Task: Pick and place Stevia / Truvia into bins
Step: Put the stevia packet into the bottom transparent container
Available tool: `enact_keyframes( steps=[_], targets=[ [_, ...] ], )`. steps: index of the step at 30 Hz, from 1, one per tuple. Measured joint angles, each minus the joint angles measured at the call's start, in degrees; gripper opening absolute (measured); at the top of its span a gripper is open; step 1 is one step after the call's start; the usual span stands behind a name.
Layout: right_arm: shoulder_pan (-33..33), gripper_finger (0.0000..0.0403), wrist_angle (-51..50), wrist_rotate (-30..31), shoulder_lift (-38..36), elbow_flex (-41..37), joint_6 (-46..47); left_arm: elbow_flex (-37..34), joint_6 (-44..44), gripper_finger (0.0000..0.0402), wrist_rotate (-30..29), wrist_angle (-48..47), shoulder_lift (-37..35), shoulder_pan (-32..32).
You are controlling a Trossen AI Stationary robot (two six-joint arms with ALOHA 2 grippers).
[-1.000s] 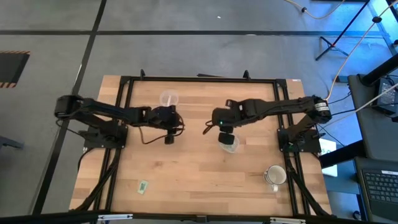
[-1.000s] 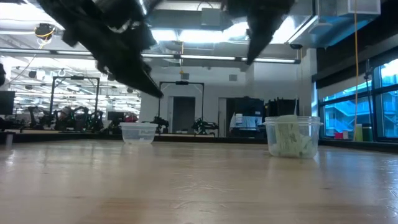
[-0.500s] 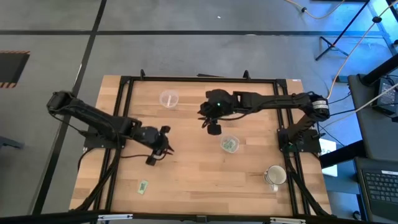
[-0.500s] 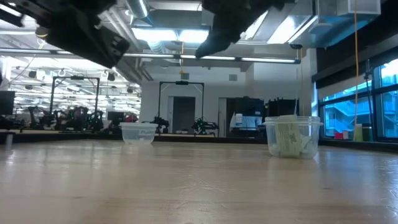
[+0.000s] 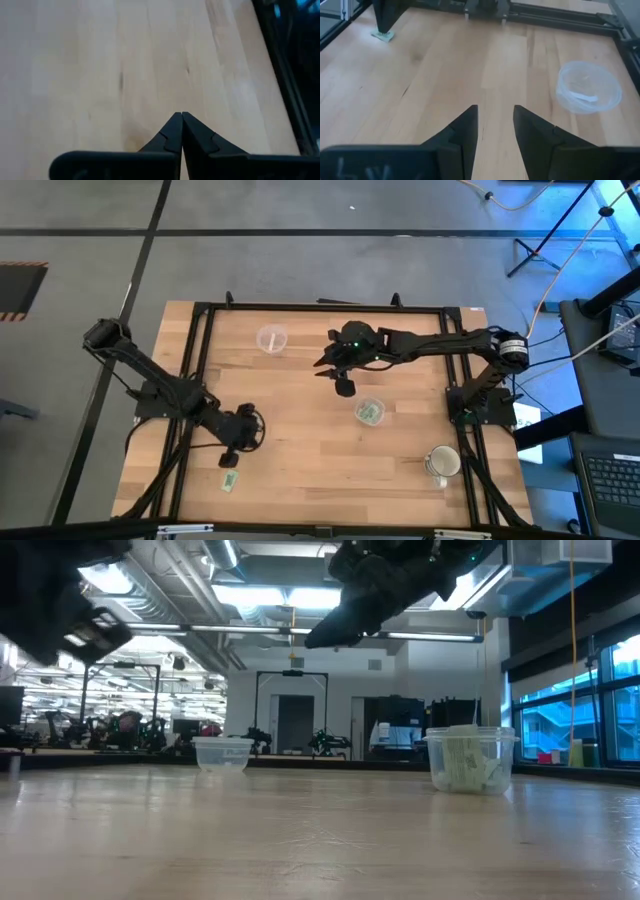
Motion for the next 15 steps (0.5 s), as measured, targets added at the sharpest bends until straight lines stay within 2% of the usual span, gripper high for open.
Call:
enact_keyframes(
  steps=[4, 9, 15],
  targets=[
    [0.0, 0.0129, -0.09, 0.0, 0.0, 0.0, 0.0, 0.3, -3.41, 0.0001, 0.47, -0.41, 3.18, -4.16],
    [-0.38, 0.0129, 0.73, 0.0, -0.02, -1.07, -0.11, 4.37, -13.05, 0.0002, 1.82, -3.51, 10.01, -8.88],
    [-1.46, 0.0129, 3.14, 0.05, -0.02, -3.03, 1.45, 10.8, -26.68, 0.0002, 13.0, -11.29, 18.34, -13.03]
  ],
)
